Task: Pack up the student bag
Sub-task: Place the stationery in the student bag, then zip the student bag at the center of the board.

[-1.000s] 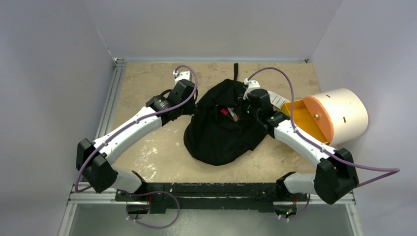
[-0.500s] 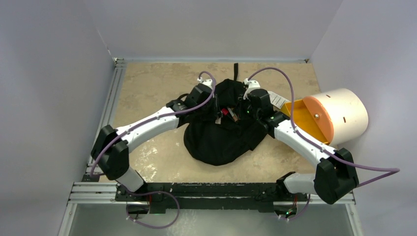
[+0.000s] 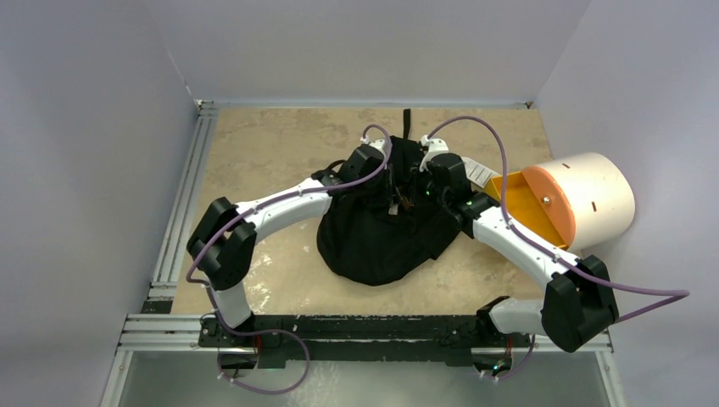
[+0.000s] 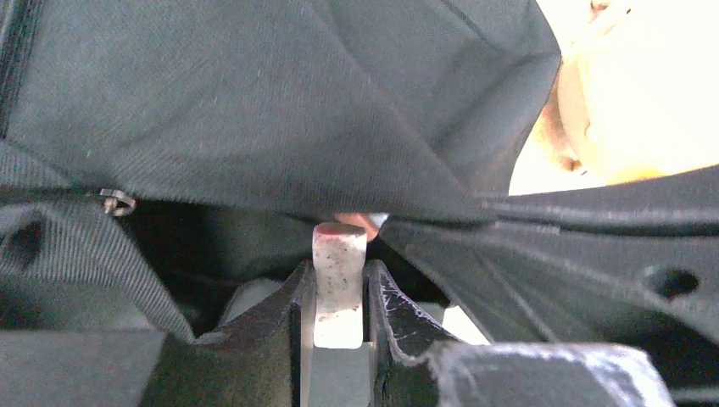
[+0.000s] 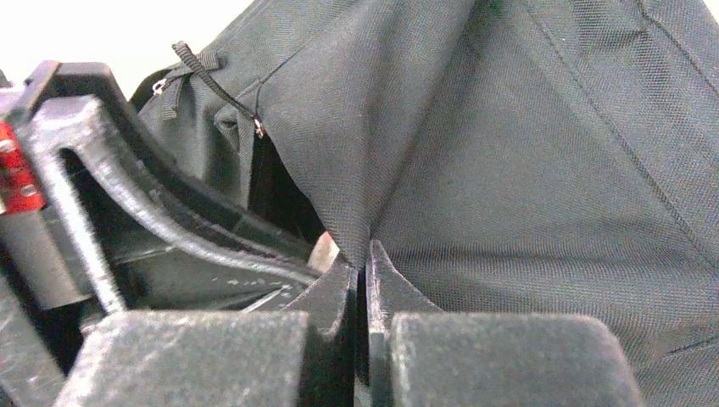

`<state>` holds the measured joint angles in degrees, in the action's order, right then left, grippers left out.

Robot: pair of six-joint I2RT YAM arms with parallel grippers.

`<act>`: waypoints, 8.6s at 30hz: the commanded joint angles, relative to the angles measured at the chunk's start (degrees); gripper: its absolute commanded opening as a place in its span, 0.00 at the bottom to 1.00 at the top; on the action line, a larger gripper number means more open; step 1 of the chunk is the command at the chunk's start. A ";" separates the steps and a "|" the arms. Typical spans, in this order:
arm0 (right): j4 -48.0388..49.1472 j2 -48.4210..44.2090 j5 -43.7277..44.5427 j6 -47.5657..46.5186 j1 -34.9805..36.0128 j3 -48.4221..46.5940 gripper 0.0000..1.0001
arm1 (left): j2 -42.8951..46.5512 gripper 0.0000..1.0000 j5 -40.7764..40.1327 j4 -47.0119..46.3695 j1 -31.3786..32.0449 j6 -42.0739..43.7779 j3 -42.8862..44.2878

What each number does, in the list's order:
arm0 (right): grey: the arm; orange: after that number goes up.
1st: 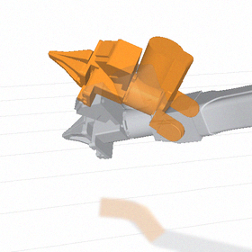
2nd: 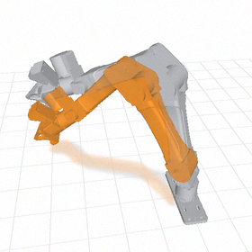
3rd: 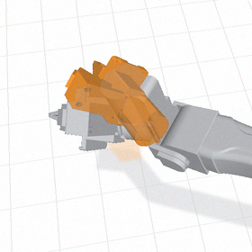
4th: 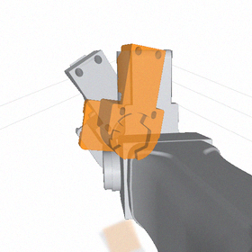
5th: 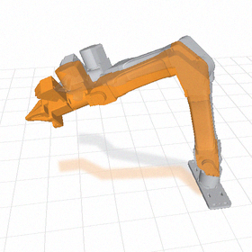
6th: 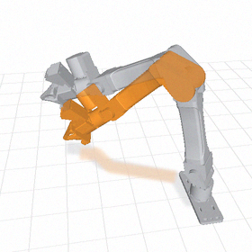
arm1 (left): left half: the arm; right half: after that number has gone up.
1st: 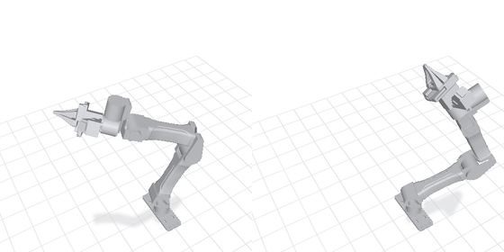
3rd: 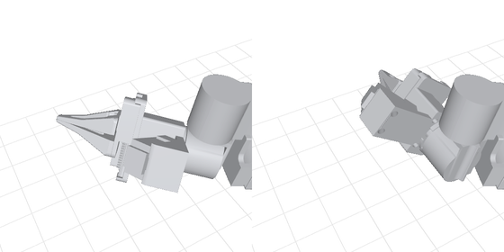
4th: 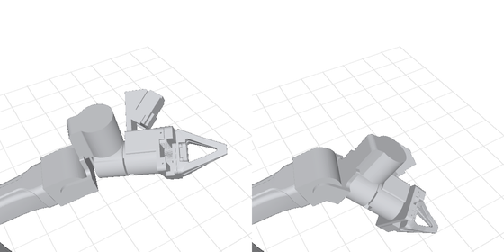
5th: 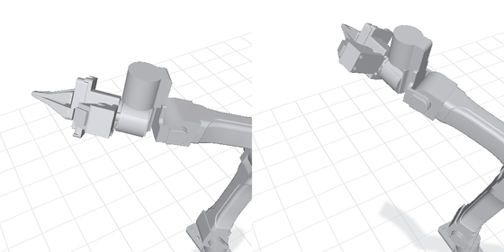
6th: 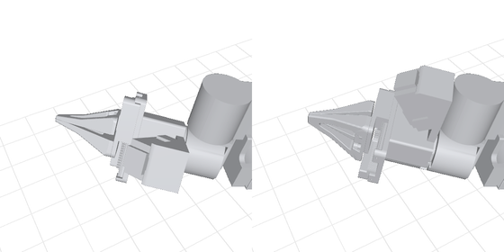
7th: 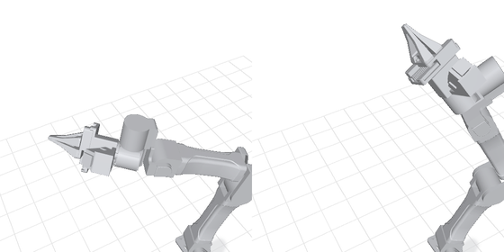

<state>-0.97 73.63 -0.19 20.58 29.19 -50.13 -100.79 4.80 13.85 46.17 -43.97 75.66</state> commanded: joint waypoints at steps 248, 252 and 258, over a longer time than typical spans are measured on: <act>25.76 8.77 -10.71 -6.68 8.96 -0.70 0.00 | 10.62 0.44 11.47 -3.54 -18.14 -38.11 -10.97; 25.61 9.07 -11.12 -6.87 8.96 -1.05 0.00 | 8.85 0.43 12.47 -3.94 -18.14 -38.04 -10.88; 25.37 9.41 -11.24 -6.87 8.96 -1.18 0.00 | 6.84 0.43 13.93 -4.95 -17.96 -38.39 -10.94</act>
<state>21.78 85.30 -9.96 14.26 38.09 -50.96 -93.10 17.08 10.35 28.18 -80.23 63.00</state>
